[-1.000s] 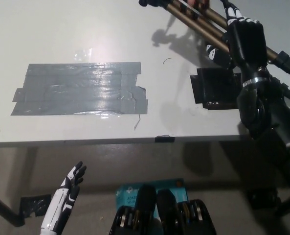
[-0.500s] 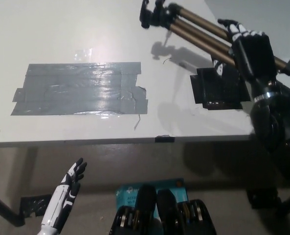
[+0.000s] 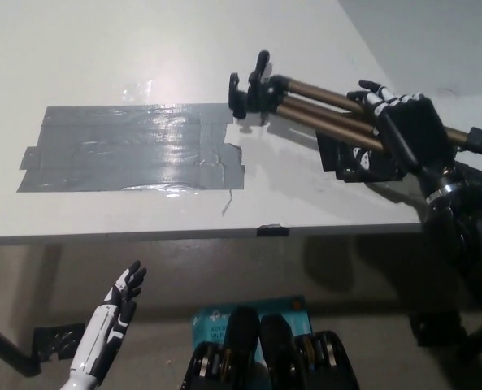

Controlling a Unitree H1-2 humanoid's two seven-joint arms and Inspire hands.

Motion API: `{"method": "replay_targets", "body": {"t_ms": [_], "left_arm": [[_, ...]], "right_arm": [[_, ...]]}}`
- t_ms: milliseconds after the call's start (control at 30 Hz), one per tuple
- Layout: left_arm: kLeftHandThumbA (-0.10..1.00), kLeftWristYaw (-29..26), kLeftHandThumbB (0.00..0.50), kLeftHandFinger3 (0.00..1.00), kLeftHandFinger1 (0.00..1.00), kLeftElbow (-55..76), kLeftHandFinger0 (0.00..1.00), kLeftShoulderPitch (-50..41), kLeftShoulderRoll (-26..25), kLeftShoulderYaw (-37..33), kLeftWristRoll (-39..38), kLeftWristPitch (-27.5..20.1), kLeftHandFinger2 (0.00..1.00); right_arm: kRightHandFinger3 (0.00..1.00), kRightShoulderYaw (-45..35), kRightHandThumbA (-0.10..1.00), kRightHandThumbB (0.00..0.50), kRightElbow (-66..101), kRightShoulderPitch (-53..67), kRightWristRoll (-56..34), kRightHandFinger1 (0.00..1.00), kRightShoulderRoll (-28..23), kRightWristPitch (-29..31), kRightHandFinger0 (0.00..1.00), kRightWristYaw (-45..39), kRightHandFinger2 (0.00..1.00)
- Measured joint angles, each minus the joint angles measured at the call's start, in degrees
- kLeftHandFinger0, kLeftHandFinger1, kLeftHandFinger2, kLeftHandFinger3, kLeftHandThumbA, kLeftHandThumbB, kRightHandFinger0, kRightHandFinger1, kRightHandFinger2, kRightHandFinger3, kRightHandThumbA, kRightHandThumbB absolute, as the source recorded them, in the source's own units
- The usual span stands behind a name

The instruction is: A person hands a tripod to the robot which it grabs with its right hand and places in the middle of the table in front of it

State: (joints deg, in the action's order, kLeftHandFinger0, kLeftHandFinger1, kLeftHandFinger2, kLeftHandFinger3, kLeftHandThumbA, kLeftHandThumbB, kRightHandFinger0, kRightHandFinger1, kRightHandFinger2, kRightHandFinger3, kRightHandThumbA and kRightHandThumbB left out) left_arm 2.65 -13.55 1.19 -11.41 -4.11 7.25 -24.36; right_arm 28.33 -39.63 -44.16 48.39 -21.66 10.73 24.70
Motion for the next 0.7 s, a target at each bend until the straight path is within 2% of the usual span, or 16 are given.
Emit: {"method": "replay_targets", "body": {"t_ms": [33,67,100,133,200,233,300,333,533,567,667,700], "left_arm": [[1.0,0.04,0.284,1.0,1.0,0.0,1.0,0.03,0.0,0.0,0.03,0.0,1.0],[1.0,0.06,0.279,1.0,1.0,-0.01,1.0,0.08,0.0,0.0,0.09,0.0,1.0],[1.0,0.09,0.281,1.0,1.0,-0.01,1.0,0.14,-0.01,0.0,0.16,0.0,1.0],[0.99,0.12,0.281,1.0,1.0,-0.01,1.0,0.18,-0.01,0.0,0.21,0.0,1.0],[0.99,0.19,0.281,1.0,1.0,-0.01,1.0,0.31,-0.01,0.0,0.25,0.01,1.0],[0.98,0.19,0.276,1.0,1.0,-0.02,1.0,0.32,-0.01,0.0,0.26,0.01,1.0],[0.98,0.2,0.277,1.0,1.0,-0.18,1.0,0.36,-0.01,0.01,0.27,0.01,1.0],[0.98,0.2,0.277,1.0,1.0,-0.29,1.0,0.37,0.0,0.01,0.27,0.02,1.0],[0.98,0.2,0.297,1.0,1.0,-0.48,1.0,0.36,0.0,0.01,0.27,0.11,1.0],[0.98,0.2,0.299,1.0,1.0,-0.49,1.0,0.36,0.01,0.01,0.27,0.13,1.0],[0.97,0.2,0.3,1.0,1.0,-0.53,1.0,0.36,0.01,0.01,0.27,0.18,1.0],[0.97,0.2,0.302,1.0,1.0,-0.54,1.0,0.36,0.01,0.01,0.27,0.19,1.0]], "right_arm": [[1.0,0.22,-0.02,0.252,-0.54,0.0,0.1,0.63,0.0,0.26,0.15,0.0,1.0],[1.0,0.54,0.19,0.271,-1.25,0.0,0.21,0.79,0.0,0.5,0.5,0.0,0.98],[1.0,0.9,0.34,0.298,-1.74,0.0,0.42,1.0,0.0,0.78,0.93,-0.04,1.0],[1.0,1.12,0.43,0.398,-1.75,0.0,0.43,1.0,-0.04,0.96,1.0,-0.58,1.0],[1.0,1.23,0.49,0.426,-1.19,0.06,-0.05,1.0,-0.26,1.2,1.0,-3.04,1.0],[1.0,1.19,0.55,0.473,-0.62,0.15,-0.32,1.0,-0.42,1.2,1.0,-4.19,1.0],[1.0,1.08,0.6,0.492,0.72,0.32,-0.99,1.0,-0.75,1.16,1.0,-7.07,1.0],[1.0,1.01,0.66,0.496,1.48,0.49,-1.36,1.0,-0.83,1.06,1.0,-8.37,1.0],[1.0,0.85,0.7,0.5,6.55,1.19,-3.14,1.0,-0.91,-0.72,1.0,-16.47,1.0],[1.0,0.75,0.74,0.5,7.66,1.31,-3.62,1.0,-0.93,-1.1,1.0,-17.76,1.0],[1.0,0.15,0.78,0.5,11.63,1.65,-5.44,1.0,-1.04,-2.66,1.0,-21.81,1.0],[1.0,-0.04,0.84,0.5,12.62,1.67,-6.04,1.0,-1.06,-3.03,1.0,-22.78,1.0]]}}
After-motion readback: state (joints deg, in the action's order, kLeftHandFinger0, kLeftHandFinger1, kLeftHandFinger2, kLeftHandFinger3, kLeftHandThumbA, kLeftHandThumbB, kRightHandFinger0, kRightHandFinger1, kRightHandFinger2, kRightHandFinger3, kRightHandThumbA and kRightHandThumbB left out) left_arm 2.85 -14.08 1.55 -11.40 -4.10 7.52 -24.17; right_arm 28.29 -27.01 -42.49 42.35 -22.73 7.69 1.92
